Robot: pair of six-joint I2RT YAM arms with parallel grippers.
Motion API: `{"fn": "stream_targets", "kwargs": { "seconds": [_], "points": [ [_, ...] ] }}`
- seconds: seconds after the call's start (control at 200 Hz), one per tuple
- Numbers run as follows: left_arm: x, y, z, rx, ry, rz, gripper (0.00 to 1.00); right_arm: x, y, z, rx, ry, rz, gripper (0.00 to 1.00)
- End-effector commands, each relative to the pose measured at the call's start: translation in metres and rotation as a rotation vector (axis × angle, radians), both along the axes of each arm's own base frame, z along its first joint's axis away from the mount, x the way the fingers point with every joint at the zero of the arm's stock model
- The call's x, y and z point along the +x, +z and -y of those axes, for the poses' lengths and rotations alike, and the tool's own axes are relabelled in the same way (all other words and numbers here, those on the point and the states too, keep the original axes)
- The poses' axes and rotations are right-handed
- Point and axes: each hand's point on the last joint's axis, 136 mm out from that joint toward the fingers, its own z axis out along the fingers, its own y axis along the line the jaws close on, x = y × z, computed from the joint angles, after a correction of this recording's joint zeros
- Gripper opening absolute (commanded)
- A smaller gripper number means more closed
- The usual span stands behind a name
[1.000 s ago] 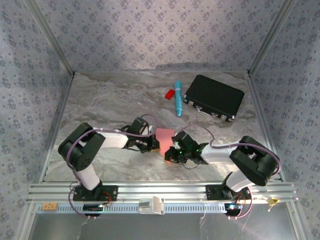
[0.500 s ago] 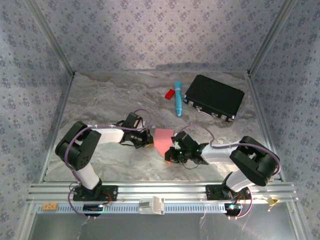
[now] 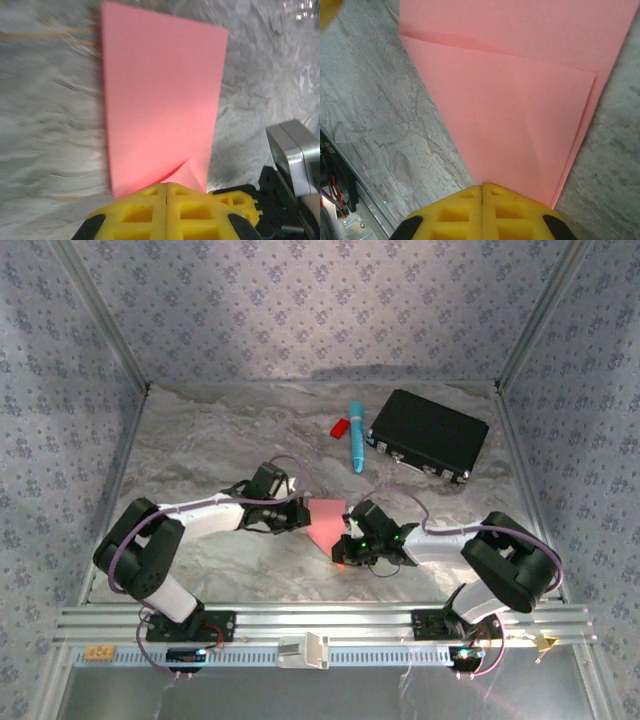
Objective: Fold a paper plane with a square sheet of paper (pick it up from the middle)
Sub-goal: Third fold the triangle at the center of the table.
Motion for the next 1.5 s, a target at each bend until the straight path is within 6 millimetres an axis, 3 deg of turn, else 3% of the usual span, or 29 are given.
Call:
{"fn": "stream_targets", "kwargs": {
  "seconds": [0.0,0.22,0.325,0.555,0.78,0.944,1.124,1.374,1.499],
  "points": [
    [-0.004,0.0,0.018,-0.036,-0.054,0.002,0.05,-0.021,-0.032,0.034,-0.163,-0.002,-0.098,0.0],
    [-0.006,-0.026,0.02,-0.002,-0.059,-0.048,0.04,-0.015,-0.025,0.03,-0.141,0.0,-0.086,0.0],
    [-0.009,-0.04,0.011,0.056,-0.051,-0.068,0.03,-0.011,-0.016,0.023,-0.115,0.013,-0.068,0.0],
    [-0.019,-0.059,-0.005,0.145,-0.07,-0.092,0.0,0.015,0.027,-0.018,0.005,0.048,0.031,0.03],
    [-0.019,-0.058,-0.004,0.144,-0.073,-0.094,0.0,0.026,0.005,-0.035,-0.031,0.065,-0.013,0.05],
    [-0.018,-0.059,-0.005,0.151,-0.07,-0.091,0.0,0.016,-0.012,-0.022,-0.062,0.048,-0.044,0.05],
    [-0.018,-0.065,-0.007,0.162,-0.066,-0.102,0.0,-0.003,-0.008,-0.011,-0.047,0.053,-0.049,0.09],
    [-0.019,-0.068,-0.01,0.176,-0.054,-0.11,0.0,-0.031,-0.009,0.025,-0.073,0.034,-0.053,0.11],
    [-0.018,-0.066,-0.01,0.164,-0.03,-0.112,0.0,-0.03,0.001,0.04,-0.079,0.002,-0.015,0.12]
  ]
}}
